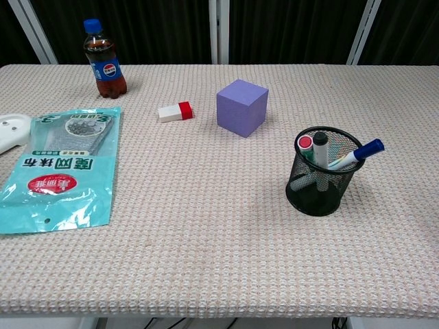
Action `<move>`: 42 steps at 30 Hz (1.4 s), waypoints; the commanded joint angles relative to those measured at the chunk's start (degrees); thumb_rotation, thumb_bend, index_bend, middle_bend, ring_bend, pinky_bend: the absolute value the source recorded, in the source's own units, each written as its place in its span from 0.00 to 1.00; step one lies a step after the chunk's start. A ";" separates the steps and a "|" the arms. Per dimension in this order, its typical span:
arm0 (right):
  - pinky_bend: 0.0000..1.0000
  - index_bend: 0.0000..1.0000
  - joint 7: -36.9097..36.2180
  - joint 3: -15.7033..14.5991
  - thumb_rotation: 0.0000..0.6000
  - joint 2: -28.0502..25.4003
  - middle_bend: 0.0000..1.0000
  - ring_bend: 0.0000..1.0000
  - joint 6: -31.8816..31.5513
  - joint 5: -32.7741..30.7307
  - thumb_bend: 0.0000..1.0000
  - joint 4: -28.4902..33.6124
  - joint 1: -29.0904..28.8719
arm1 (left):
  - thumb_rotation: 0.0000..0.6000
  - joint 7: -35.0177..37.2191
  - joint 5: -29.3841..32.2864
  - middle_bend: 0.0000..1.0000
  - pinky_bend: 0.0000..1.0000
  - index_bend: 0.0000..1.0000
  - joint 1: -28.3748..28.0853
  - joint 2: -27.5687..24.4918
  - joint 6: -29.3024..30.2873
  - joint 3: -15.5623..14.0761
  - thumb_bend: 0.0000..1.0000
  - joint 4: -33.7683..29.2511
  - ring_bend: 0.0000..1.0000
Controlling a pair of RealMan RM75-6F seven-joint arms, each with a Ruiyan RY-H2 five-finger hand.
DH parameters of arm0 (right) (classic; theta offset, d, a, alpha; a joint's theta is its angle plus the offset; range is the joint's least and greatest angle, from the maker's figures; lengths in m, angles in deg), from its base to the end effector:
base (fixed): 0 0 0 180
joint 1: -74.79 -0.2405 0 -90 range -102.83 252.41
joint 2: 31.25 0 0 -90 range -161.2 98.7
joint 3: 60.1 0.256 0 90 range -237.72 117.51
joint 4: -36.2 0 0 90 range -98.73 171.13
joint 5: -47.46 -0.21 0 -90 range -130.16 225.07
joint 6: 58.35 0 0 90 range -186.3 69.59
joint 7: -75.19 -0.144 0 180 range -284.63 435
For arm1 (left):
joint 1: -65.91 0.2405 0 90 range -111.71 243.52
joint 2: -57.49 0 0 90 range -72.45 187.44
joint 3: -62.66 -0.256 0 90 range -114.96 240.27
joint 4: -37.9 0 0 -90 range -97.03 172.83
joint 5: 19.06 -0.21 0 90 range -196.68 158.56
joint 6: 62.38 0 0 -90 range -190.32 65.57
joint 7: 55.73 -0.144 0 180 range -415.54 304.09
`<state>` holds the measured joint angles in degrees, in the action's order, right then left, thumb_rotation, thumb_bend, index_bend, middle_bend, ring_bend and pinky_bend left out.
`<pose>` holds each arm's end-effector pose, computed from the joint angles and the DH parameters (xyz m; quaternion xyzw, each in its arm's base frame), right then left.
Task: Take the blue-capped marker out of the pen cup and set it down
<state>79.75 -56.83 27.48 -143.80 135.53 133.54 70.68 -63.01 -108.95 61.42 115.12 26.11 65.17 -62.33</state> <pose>-0.2967 -0.1775 0.1803 0.6173 -0.3522 0.3718 0.5972 -0.2807 0.1755 0.1851 -0.6219 -0.3266 -0.3863 0.5979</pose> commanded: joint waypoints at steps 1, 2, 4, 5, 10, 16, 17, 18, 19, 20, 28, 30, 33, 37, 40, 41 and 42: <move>0.00 0.00 0.22 -0.16 1.00 -0.10 0.00 0.00 0.25 1.00 0.18 0.74 -0.43 | 1.00 -0.50 0.71 0.11 0.07 0.14 -0.17 -0.43 -0.80 -0.05 0.11 -0.42 0.02; 0.00 0.00 0.45 -0.26 1.00 -0.17 0.00 0.00 0.43 1.43 0.18 1.05 -0.64 | 1.00 -0.61 0.84 0.11 0.07 0.14 -0.21 -0.54 -1.01 -0.08 0.11 -0.55 0.02; 0.00 0.00 1.38 -0.46 1.00 -0.40 0.00 0.00 0.93 2.55 0.18 1.99 -1.20 | 1.00 -0.72 0.95 0.11 0.07 0.14 -0.21 -0.65 -1.14 -0.15 0.12 -0.69 0.02; 0.00 0.00 1.87 -0.51 1.00 -0.53 0.00 0.00 1.16 3.02 0.18 2.51 -1.48 | 1.00 -0.75 0.98 0.11 0.07 0.14 -0.15 -0.63 -1.08 -0.17 0.11 -0.71 0.02; 0.00 0.00 5.05 -0.77 1.00 -1.45 0.00 0.00 3.16 5.00 0.18 6.23 -3.15 | 1.00 -1.01 1.32 0.11 0.07 0.14 0.04 -0.47 -1.02 -0.26 0.11 -0.71 0.02; 0.00 0.00 9.08 -1.54 1.00 -1.68 0.00 0.00 7.20 7.46 0.18 10.28 -5.71 | 1.00 -1.37 1.18 0.11 0.07 0.14 0.20 -0.17 -0.87 -0.47 0.12 -0.84 0.02; 0.00 0.00 9.68 -1.69 1.00 -1.60 0.00 0.00 7.93 7.75 0.18 10.76 -6.12 | 1.00 -1.46 1.18 0.11 0.07 0.14 0.25 -0.20 -0.86 -0.52 0.11 -0.85 0.02; 0.00 0.00 10.46 -1.85 1.00 -1.38 0.00 0.00 8.92 8.03 0.18 11.30 -6.66 | 1.00 -1.53 1.23 0.11 0.07 0.14 0.32 -0.25 -0.82 -0.55 0.11 -0.85 0.02; 0.00 0.00 11.07 -1.94 1.00 -1.14 0.00 0.00 9.69 8.16 0.18 11.62 -7.09 | 1.00 -1.50 1.31 0.11 0.07 0.14 0.39 -0.28 -0.74 -0.55 0.11 -0.84 0.02; 0.00 0.00 11.69 -2.01 1.00 -0.84 0.00 0.00 10.51 8.18 0.18 11.89 -7.52 | 1.00 -1.42 1.39 0.11 0.07 0.14 0.46 -0.30 -0.64 -0.52 0.12 -0.82 0.02; 0.00 0.00 17.68 -1.53 1.00 5.55 0.00 0.00 16.56 6.38 0.18 12.19 -11.24 | 1.00 -0.67 1.93 0.11 0.07 0.14 0.88 0.14 -0.53 -0.69 0.12 0.14 0.02; 0.00 0.00 19.20 -1.09 1.00 7.63 0.04 0.00 16.70 6.02 0.18 11.58 -11.72 | 1.00 -0.55 2.04 0.11 0.07 0.14 0.93 0.20 -0.57 -0.71 0.12 0.38 0.02; 0.00 0.00 21.56 -0.51 1.00 10.96 0.11 0.00 16.45 5.26 0.18 10.30 -12.14 | 1.00 -0.22 2.36 0.11 0.07 0.14 1.03 0.23 -0.60 -0.67 0.12 0.78 0.02; 0.00 0.00 23.51 -0.12 1.00 13.67 0.14 0.00 17.11 3.60 0.18 9.11 -12.87 | 1.00 0.31 2.64 0.11 0.07 0.14 1.07 0.15 -0.63 -0.55 0.12 1.22 0.02; 0.00 0.00 24.04 0.08 1.00 15.08 0.17 0.00 17.22 2.83 0.18 8.15 -13.29 | 1.00 0.69 2.78 0.11 0.07 0.15 1.07 0.14 -0.71 -0.51 0.12 1.49 0.02; 0.00 0.00 24.11 0.09 1.00 15.44 0.17 0.00 17.16 2.74 0.19 7.85 -13.37 | 1.00 0.80 2.82 0.11 0.07 0.15 1.07 0.14 -0.74 -0.50 0.12 1.58 0.02; 0.00 0.00 24.11 0.08 1.00 15.76 0.18 0.00 17.06 2.72 0.19 7.57 -13.45 | 1.00 0.93 2.88 0.11 0.07 0.15 1.06 0.16 -0.76 -0.47 0.12 1.70 0.02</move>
<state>103.74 -56.81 42.99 -126.70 138.39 141.33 57.38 -62.10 -106.09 62.49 115.28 25.37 64.69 -60.66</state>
